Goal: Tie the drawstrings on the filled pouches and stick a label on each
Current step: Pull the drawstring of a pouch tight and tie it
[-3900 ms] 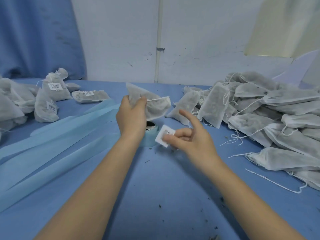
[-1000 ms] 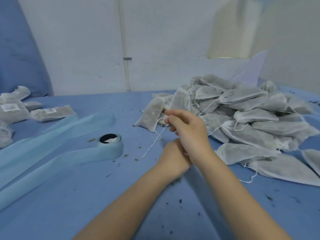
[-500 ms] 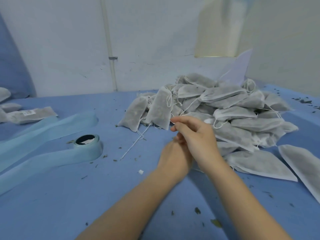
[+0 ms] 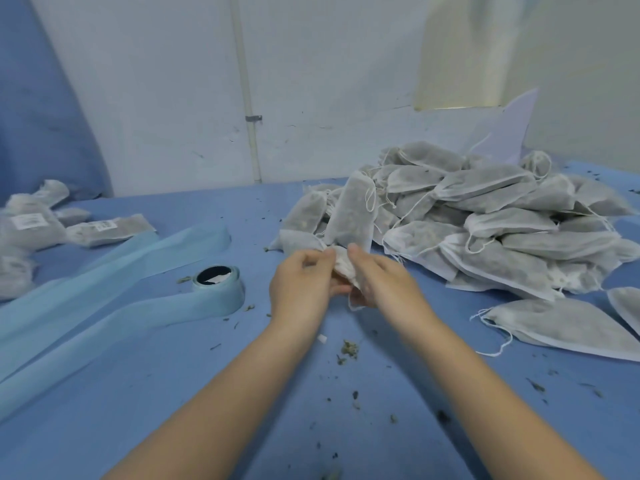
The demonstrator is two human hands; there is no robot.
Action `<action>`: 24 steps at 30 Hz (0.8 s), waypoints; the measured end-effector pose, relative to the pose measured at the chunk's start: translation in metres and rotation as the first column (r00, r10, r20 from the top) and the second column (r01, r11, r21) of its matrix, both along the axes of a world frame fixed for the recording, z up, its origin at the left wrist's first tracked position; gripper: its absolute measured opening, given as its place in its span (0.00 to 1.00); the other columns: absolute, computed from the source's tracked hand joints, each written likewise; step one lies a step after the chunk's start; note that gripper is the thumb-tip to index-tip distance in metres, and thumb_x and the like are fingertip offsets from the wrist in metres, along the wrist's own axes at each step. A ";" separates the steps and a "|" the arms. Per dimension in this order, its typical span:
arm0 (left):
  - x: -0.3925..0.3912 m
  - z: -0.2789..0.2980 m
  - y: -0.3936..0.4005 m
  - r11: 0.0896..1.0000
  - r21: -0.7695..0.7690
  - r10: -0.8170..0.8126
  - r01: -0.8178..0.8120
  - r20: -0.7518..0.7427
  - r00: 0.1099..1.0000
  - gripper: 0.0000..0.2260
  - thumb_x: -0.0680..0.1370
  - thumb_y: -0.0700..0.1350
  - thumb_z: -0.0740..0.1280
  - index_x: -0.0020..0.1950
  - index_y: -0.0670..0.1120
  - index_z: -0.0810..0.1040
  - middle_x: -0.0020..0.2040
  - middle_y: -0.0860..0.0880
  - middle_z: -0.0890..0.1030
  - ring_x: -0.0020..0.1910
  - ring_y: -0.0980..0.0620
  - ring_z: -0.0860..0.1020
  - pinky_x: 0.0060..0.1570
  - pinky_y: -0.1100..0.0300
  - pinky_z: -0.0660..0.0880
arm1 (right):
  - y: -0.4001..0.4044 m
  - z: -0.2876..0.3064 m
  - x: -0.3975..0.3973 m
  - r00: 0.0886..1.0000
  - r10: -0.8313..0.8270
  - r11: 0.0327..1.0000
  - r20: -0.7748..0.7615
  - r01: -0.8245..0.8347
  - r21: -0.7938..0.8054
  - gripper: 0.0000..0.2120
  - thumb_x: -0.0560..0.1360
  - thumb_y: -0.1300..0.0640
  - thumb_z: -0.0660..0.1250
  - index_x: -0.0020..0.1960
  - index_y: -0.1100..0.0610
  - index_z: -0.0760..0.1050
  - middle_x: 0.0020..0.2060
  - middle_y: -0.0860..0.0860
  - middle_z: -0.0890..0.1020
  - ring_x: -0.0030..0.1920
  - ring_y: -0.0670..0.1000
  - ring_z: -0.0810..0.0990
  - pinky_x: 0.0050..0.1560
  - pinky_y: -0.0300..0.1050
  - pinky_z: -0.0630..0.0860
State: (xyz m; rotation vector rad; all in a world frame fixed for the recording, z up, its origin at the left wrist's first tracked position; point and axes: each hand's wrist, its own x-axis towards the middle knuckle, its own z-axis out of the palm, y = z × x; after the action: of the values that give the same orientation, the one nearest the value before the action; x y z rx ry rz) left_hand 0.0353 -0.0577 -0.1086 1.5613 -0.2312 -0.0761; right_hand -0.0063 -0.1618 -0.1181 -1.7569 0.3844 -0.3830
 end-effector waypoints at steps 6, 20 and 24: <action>-0.006 -0.008 0.007 0.943 0.306 -0.004 -0.131 0.406 0.914 0.10 0.73 0.56 0.69 0.38 0.51 0.77 0.31 0.55 0.79 0.33 0.59 0.77 0.40 0.60 0.74 | -0.003 -0.001 -0.002 0.992 0.121 0.972 0.038 -0.126 0.199 0.16 0.80 0.49 0.61 0.41 0.56 0.80 0.32 0.49 0.83 0.29 0.48 0.77 0.35 0.41 0.78; 0.005 -0.010 0.017 0.692 0.693 -0.461 -0.200 0.638 0.616 0.21 0.76 0.51 0.58 0.70 0.52 0.64 0.49 0.54 0.77 0.48 0.49 0.75 0.39 0.61 0.57 | -0.012 0.002 -0.007 0.977 0.210 0.970 -0.037 -0.204 0.130 0.21 0.81 0.46 0.57 0.32 0.54 0.70 0.23 0.49 0.67 0.21 0.44 0.61 0.21 0.34 0.59; 0.010 -0.012 0.023 0.630 0.679 -0.407 -0.378 0.702 0.584 0.19 0.77 0.46 0.59 0.68 0.51 0.70 0.46 0.50 0.77 0.45 0.47 0.73 0.40 0.60 0.56 | -0.013 0.002 -0.009 0.989 0.124 0.989 -0.083 -0.130 -0.075 0.20 0.78 0.37 0.57 0.40 0.48 0.80 0.24 0.43 0.73 0.23 0.40 0.67 0.29 0.34 0.62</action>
State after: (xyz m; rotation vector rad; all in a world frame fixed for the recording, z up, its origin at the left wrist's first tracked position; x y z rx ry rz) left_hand 0.0448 -0.0344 -0.1202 2.4176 -1.1021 0.6774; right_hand -0.0155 -0.1749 -0.1160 -1.8686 0.3144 -0.2418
